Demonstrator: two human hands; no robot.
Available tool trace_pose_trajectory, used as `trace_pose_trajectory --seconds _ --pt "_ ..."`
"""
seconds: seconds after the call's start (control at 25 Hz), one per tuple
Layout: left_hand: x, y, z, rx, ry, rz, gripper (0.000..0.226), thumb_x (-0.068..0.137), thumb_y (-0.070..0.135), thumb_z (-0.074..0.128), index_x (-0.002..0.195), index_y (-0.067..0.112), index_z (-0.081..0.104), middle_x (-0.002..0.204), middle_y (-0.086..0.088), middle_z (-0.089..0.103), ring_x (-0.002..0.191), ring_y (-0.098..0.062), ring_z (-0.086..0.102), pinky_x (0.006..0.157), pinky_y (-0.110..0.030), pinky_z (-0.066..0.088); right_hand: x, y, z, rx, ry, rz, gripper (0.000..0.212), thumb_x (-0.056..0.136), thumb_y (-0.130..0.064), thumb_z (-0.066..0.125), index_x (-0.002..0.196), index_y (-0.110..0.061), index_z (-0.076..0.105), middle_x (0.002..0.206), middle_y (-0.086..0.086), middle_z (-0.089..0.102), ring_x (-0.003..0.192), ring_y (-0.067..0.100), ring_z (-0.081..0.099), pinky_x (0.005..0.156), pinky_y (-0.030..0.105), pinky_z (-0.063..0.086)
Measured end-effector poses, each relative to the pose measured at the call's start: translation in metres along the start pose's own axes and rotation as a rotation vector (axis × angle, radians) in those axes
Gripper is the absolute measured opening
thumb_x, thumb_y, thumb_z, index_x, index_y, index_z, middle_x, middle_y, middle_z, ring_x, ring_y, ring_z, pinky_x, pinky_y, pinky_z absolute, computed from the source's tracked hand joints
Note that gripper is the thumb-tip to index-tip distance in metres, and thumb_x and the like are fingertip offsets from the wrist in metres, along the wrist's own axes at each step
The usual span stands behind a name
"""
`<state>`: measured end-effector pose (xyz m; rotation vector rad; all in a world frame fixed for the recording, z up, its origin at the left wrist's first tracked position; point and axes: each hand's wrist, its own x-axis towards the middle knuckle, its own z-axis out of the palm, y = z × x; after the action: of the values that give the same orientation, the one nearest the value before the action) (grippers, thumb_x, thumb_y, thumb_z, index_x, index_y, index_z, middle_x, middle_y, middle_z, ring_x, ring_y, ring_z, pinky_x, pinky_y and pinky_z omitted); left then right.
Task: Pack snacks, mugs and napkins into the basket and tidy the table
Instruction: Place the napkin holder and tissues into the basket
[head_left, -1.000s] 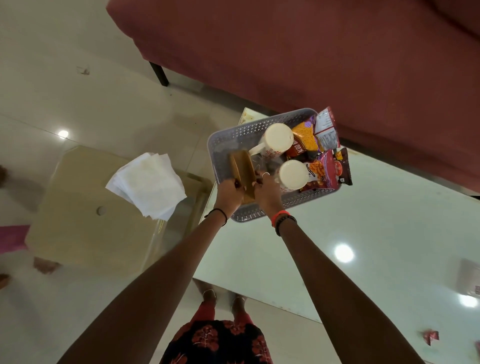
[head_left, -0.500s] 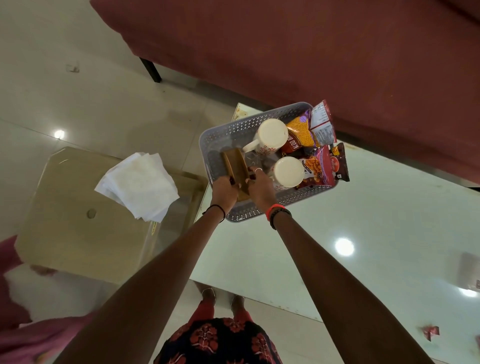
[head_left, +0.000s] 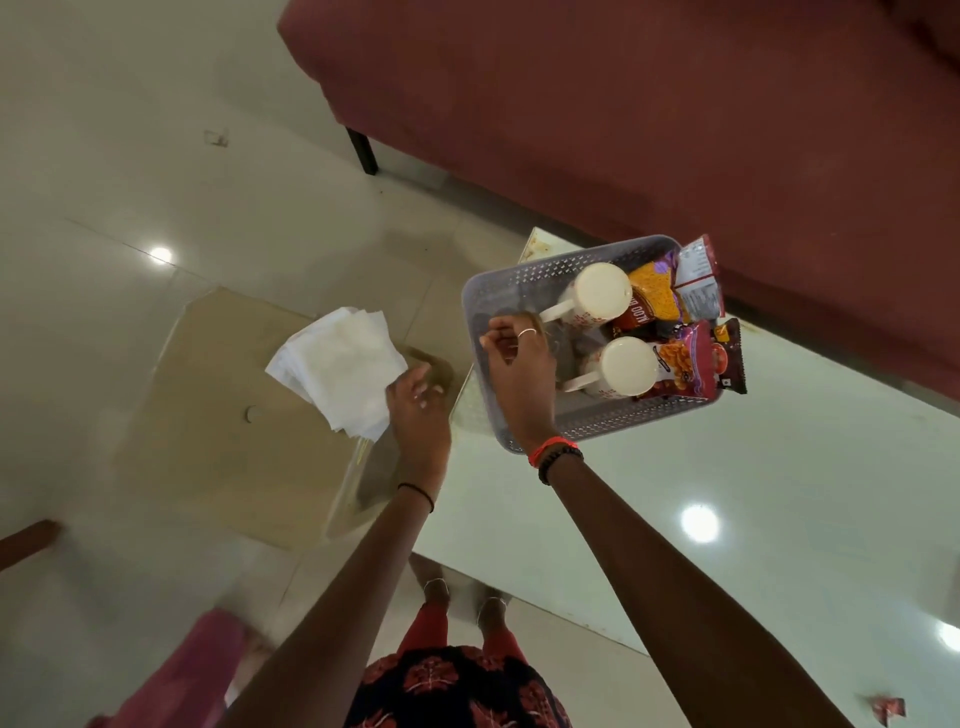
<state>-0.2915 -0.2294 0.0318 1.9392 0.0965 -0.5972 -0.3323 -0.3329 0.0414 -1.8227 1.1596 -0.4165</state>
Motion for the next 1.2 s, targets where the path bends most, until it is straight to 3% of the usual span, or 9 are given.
trace_pose_trajectory --seconds 0.2,0.32,0.4,0.52,0.68,0.8,0.96,1.08,1.2 --pt "0.045 -0.031 -0.075 0.164 0.147 -0.155 0.034 0.088 0.0 0.051 0.122 -0.005 0.049 0.129 -0.024 0.043 0.116 -0.034 0.047 0.101 -0.036 0.04 -0.004 -0.005 0.064 -0.016 -0.294 0.228 0.022 0.089 -0.018 0.06 0.108 -0.007 0.059 0.105 0.008 0.07 0.091 0.014 0.063 0.071 0.012 0.043" --pt "0.077 -0.038 -0.1 0.285 0.099 -0.173 0.013 0.082 -0.001 0.053 0.07 -0.003 0.051 0.088 -0.026 0.053 0.106 -0.048 0.048 0.095 -0.048 0.039 -0.004 -0.001 0.095 -0.066 -0.44 0.334 0.052 0.083 -0.03 0.069 0.124 -0.003 0.051 0.124 0.012 0.061 0.109 0.02 0.058 0.087 0.024 0.044" --pt "0.092 -0.04 -0.109 0.192 0.077 -0.181 0.036 0.079 -0.001 0.056 0.052 0.008 0.034 0.064 -0.012 0.038 0.074 -0.051 0.045 0.072 -0.05 0.044 -0.004 0.001 0.113 -0.029 -0.506 0.425 0.068 0.08 -0.036 0.071 0.131 -0.001 0.044 0.132 0.012 0.055 0.119 0.026 0.055 0.093 0.028 0.044" --pt "0.099 -0.041 -0.113 0.08 0.021 -0.244 0.026 0.08 0.009 0.064 0.061 0.0 0.05 0.065 -0.015 0.045 0.06 -0.026 0.041 0.061 -0.033 0.039 -0.004 0.0 0.133 0.054 -0.506 0.535 0.063 0.078 -0.031 0.075 0.125 0.002 0.047 0.127 0.015 0.058 0.113 0.028 0.058 0.092 0.033 0.05" --pt "0.103 -0.044 -0.11 0.068 -0.051 -0.294 0.026 0.08 0.014 0.067 0.064 0.002 0.051 0.063 -0.009 0.047 0.056 -0.018 0.044 0.046 -0.018 0.04 -0.008 -0.002 0.144 0.167 -0.42 0.64 0.053 0.078 -0.015 0.074 0.121 0.003 0.049 0.123 0.018 0.06 0.111 0.033 0.059 0.092 0.04 0.052" --pt "0.099 -0.046 -0.107 0.085 -0.059 -0.328 0.04 0.082 0.011 0.064 0.054 0.011 0.035 0.059 -0.006 0.036 0.055 -0.017 0.033 0.051 -0.022 0.033 -0.01 -0.006 0.136 0.371 -0.406 0.706 0.042 0.079 -0.007 0.07 0.116 0.002 0.054 0.121 0.019 0.062 0.111 0.036 0.06 0.094 0.046 0.052" --pt "0.084 -0.037 -0.102 0.033 -0.1 -0.421 0.041 0.084 0.013 0.062 0.053 0.015 0.034 0.059 -0.003 0.035 0.057 -0.016 0.031 0.058 -0.025 0.032 -0.015 -0.019 0.111 0.715 -0.453 0.723 0.031 0.081 0.004 0.061 0.11 -0.005 0.057 0.112 0.015 0.062 0.108 0.034 0.059 0.095 0.047 0.05" --pt "0.06 -0.024 -0.1 -0.215 -0.228 -0.478 0.025 0.086 0.03 0.061 0.07 0.014 0.051 0.07 -0.003 0.049 0.064 -0.016 0.045 0.066 -0.025 0.041 -0.025 -0.028 0.085 0.927 -0.461 0.733 0.035 0.083 0.003 0.06 0.116 -0.009 0.057 0.115 0.012 0.062 0.108 0.029 0.058 0.095 0.044 0.049" --pt "0.037 -0.014 -0.097 -0.564 -0.472 -0.486 0.045 0.087 0.048 0.054 0.12 0.017 0.057 0.114 -0.001 0.069 0.104 -0.017 0.066 0.089 -0.033 0.053 -0.039 -0.033 0.054 1.024 -0.469 0.688 0.034 0.082 0.001 0.063 0.113 -0.013 0.061 0.115 0.007 0.067 0.11 0.026 0.06 0.093 0.041 0.052"
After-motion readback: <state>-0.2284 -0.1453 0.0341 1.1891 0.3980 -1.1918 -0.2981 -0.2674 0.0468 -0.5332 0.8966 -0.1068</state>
